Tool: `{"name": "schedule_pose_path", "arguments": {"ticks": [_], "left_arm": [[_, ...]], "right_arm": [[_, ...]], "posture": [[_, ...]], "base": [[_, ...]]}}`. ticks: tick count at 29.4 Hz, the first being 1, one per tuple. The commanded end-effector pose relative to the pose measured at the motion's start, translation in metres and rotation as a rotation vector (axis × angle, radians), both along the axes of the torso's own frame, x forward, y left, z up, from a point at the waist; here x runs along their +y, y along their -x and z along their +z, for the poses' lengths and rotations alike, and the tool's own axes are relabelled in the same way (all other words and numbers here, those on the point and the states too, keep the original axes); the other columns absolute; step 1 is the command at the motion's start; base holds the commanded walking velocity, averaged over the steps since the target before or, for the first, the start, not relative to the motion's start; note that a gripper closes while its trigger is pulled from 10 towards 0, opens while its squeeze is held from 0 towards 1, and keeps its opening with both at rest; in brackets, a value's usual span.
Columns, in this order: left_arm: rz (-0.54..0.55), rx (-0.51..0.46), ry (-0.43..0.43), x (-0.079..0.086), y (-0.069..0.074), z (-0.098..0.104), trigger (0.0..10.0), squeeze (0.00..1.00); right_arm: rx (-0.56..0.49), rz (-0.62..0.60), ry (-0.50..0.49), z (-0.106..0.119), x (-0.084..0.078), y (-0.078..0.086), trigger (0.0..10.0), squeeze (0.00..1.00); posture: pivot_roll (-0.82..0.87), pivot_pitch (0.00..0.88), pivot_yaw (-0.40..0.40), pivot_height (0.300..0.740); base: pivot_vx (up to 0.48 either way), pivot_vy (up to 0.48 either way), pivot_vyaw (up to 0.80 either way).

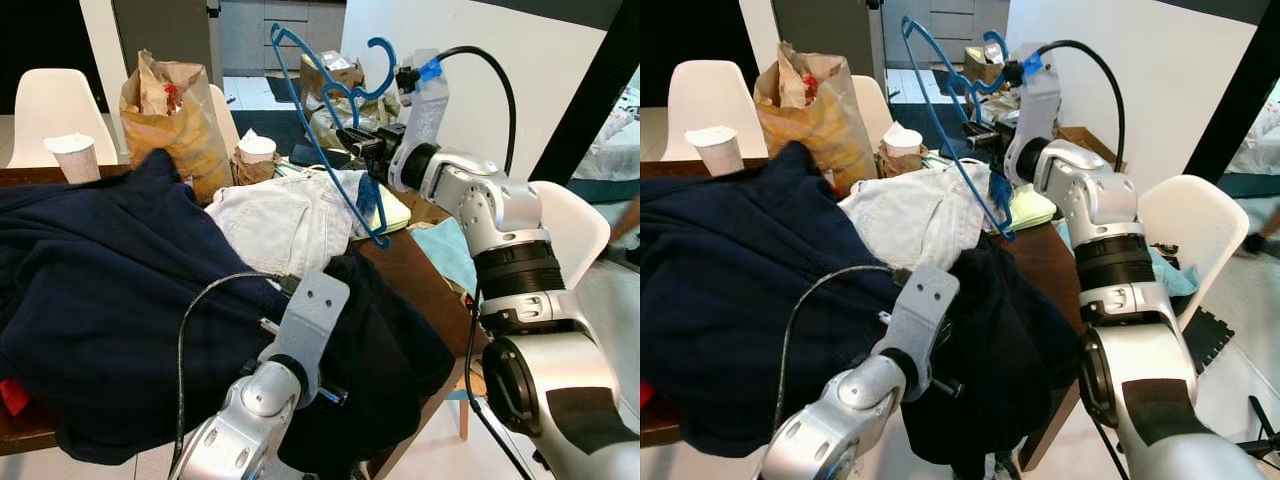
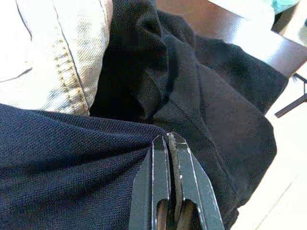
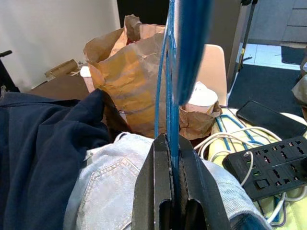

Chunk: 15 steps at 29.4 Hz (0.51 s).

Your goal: Hang hanger

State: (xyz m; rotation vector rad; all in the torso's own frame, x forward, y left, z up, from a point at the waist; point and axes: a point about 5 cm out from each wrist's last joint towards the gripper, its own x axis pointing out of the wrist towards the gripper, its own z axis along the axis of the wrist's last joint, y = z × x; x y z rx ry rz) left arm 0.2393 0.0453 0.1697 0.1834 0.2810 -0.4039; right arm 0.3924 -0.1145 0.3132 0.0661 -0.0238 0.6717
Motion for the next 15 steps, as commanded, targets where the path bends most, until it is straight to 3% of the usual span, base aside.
{"name": "schedule_pose_path", "arguments": {"ticks": [1, 2, 3, 4, 5, 7, 9, 11, 15], "left_arm": [[0.116, -0.129, 0.030, 0.016, -0.012, 0.027, 10.0, 0.00], [0.116, -0.129, 0.030, 0.016, -0.012, 0.027, 10.0, 0.00], [0.188, -0.187, 0.040, 0.028, -0.018, 0.038, 10.0, 0.00], [0.277, -0.257, 0.050, 0.044, -0.025, 0.051, 10.0, 1.00], [0.363, -0.330, 0.049, 0.061, -0.030, 0.064, 10.0, 1.00], [0.363, -0.330, 0.049, 0.061, -0.030, 0.064, 10.0, 1.00], [0.477, -0.424, 0.036, 0.086, -0.036, 0.082, 10.0, 1.00], [0.477, -0.424, 0.036, 0.086, -0.036, 0.082, 10.0, 1.00], [0.636, -0.518, -0.049, 0.126, -0.044, 0.101, 10.0, 1.00]], "right_arm": [[0.003, 0.008, 0.018, 0.001, 0.003, -0.001, 10.0, 0.00], [0.003, 0.008, 0.018, 0.001, 0.003, -0.001, 10.0, 0.00], [0.003, 0.009, 0.020, 0.000, 0.004, -0.001, 10.0, 0.00], [0.002, 0.010, 0.021, 0.000, 0.004, -0.001, 10.0, 0.00], [0.002, 0.012, 0.022, 0.000, 0.005, 0.000, 10.0, 0.00], [0.002, 0.012, 0.022, 0.000, 0.005, 0.000, 10.0, 0.00], [0.000, 0.013, 0.025, 0.001, 0.005, 0.000, 10.0, 0.00], [0.000, 0.013, 0.025, 0.001, 0.005, 0.000, 10.0, 0.00], [-0.002, 0.013, 0.029, 0.001, 0.005, 0.000, 10.0, 0.00]], "posture": [[0.04, 0.000, -0.071, 0.740], [0.04, 0.000, -0.071, 0.740], [0.04, 0.000, -0.073, 0.740], [0.04, 0.000, -0.074, 0.740], [0.04, 0.000, -0.075, 0.740], [0.04, 0.000, -0.075, 0.740], [0.04, 0.000, -0.076, 0.740], [0.04, 0.000, -0.076, 0.740], [0.04, 0.000, -0.078, 0.740]], "base": [[0.000, 0.000, 0.00], [0.000, 0.000, 0.00], [0.000, 0.000, 0.00], [0.000, 0.000, 0.00], [0.000, 0.000, 0.00], [0.000, 0.000, 0.00], [0.000, 0.000, 0.00], [0.000, 0.000, 0.00], [0.000, 0.000, 0.00]]}}
